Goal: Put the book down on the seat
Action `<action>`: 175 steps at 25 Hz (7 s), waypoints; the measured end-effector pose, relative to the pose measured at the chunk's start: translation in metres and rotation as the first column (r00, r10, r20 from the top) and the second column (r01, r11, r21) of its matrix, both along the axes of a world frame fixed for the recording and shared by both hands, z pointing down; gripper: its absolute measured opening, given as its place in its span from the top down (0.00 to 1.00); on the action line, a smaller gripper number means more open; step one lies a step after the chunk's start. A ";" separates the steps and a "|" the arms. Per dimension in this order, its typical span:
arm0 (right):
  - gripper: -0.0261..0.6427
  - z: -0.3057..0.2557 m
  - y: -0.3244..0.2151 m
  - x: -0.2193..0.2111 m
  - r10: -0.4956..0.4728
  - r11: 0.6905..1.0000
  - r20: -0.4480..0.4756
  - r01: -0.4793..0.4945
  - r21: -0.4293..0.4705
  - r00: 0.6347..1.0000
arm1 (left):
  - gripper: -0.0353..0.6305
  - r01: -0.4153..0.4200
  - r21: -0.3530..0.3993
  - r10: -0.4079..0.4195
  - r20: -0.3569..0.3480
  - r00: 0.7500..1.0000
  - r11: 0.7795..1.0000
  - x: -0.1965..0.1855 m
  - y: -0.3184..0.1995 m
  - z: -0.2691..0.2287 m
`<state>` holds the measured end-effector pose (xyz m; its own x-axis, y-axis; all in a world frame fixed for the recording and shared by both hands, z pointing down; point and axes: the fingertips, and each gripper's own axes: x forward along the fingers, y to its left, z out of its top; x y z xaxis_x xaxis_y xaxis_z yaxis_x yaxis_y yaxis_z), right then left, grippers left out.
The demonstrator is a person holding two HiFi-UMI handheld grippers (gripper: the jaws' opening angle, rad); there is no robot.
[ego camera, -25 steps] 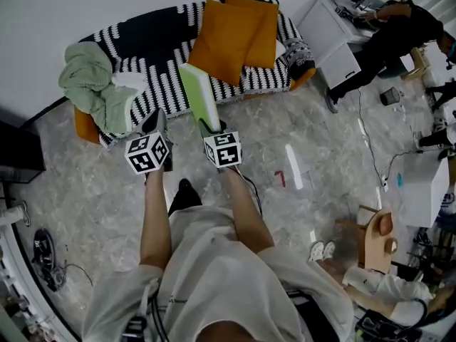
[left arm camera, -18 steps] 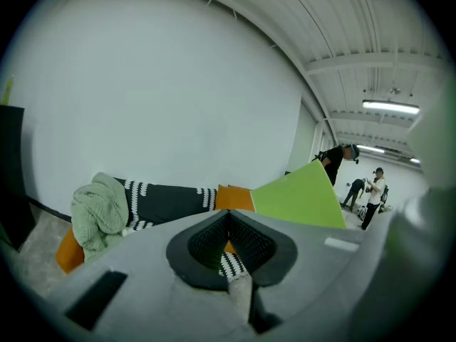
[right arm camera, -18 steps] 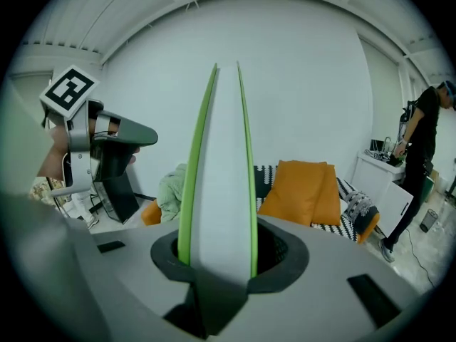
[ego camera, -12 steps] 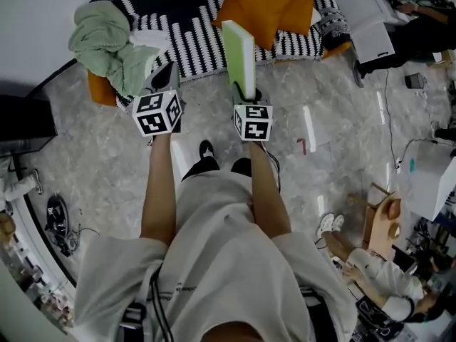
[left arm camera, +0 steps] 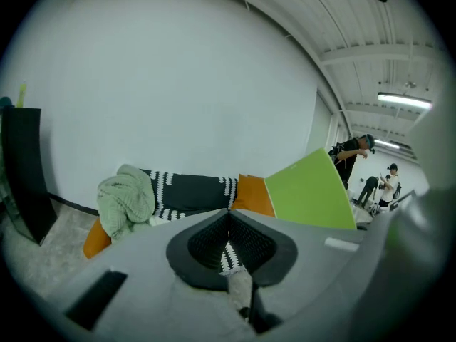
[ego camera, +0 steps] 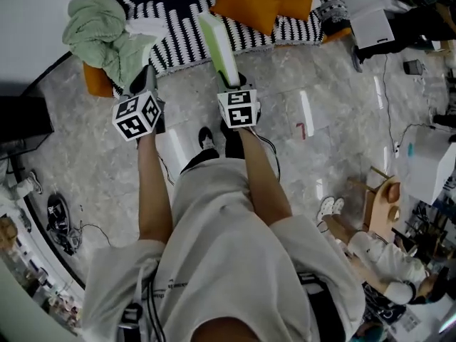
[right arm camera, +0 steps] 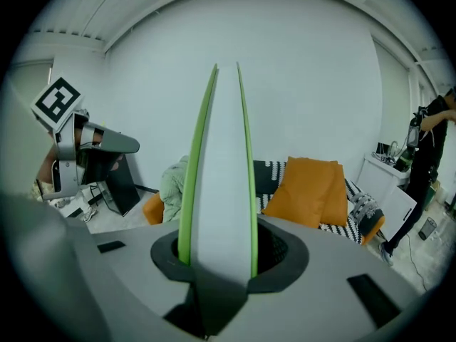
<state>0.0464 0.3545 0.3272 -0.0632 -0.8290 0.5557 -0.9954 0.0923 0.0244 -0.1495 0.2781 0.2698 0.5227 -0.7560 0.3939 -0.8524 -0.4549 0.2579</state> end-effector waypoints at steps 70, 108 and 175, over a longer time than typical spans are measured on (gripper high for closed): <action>0.77 0.025 -0.300 -0.036 -0.475 0.842 0.400 0.537 -0.051 0.784 | 0.93 0.277 -0.111 -0.260 0.145 0.955 0.954 0.068 -0.159 0.030; 0.77 0.117 -0.401 0.095 -0.106 0.905 0.244 0.195 -0.377 0.964 | 0.93 -0.073 -0.237 0.120 0.192 0.974 0.969 0.070 -0.377 0.119; 0.77 0.417 -0.490 -0.033 0.280 0.911 0.915 0.221 -0.349 0.289 | 0.93 -0.134 -0.542 0.167 0.012 0.986 0.829 0.050 -0.431 0.459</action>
<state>0.0133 -0.1351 0.7439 -0.7189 -0.6046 0.3431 -0.2901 -0.1877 -0.9384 -0.0990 -0.1530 0.7285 0.5772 -0.3295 0.7471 -0.8051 -0.3823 0.4534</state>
